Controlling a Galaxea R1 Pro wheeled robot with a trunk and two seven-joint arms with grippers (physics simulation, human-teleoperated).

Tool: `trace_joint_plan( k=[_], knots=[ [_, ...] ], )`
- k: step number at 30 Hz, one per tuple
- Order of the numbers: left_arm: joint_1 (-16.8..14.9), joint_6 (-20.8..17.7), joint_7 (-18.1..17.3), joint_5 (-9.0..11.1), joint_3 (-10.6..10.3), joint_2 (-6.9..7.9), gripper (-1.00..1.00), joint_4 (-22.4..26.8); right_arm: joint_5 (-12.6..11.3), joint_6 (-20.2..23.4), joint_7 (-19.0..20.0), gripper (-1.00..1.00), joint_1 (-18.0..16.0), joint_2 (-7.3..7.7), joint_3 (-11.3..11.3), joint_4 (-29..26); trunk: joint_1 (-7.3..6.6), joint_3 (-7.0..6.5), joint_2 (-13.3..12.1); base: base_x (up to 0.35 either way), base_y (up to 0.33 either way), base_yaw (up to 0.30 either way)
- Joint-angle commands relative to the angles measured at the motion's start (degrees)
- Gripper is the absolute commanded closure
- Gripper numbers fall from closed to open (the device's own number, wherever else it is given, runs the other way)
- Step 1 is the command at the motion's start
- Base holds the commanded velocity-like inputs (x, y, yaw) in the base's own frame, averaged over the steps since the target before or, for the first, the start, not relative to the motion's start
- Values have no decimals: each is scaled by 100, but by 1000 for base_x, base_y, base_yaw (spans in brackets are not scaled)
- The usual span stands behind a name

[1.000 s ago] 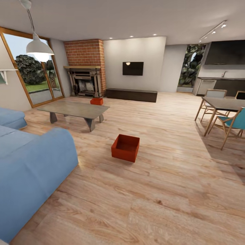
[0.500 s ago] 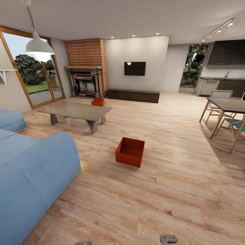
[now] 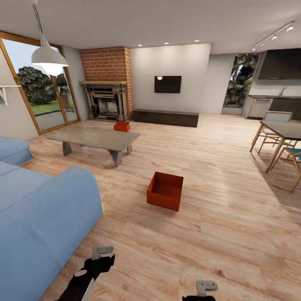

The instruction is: Move the two storage containers from the living room to the garage. In the garage, place one container on the floor and stack the other container on top of it (either order is fine).

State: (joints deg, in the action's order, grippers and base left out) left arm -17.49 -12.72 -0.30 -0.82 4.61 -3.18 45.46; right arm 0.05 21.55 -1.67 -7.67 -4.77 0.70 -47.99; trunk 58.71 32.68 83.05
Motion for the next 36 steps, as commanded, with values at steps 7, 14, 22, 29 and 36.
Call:
trace_joint_plan(
  k=[7,14,22,29,36],
  knots=[
    [-1,352,304,29,-585,-14,-100,-1015,3,-209,14,-100,2,1,28,67,2,6,3,242,5,-165],
    [-3,390,360,24,-724,-51,-100,-1168,17,-243,17,-100,2,2,35,112,2,6,3,299,-100,-244],
    [-1,408,360,45,-740,-77,-100,-1146,34,-247,18,-100,3,2,45,122,2,6,3,209,-195,-51],
    [-1,402,364,61,-734,-85,-100,-1191,38,-248,18,-100,6,2,45,123,2,6,3,219,-36,-5],
    [0,402,364,50,-733,-86,-100,-1197,39,-248,18,-100,4,2,44,123,2,6,3,308,76,-1]
  ],
)
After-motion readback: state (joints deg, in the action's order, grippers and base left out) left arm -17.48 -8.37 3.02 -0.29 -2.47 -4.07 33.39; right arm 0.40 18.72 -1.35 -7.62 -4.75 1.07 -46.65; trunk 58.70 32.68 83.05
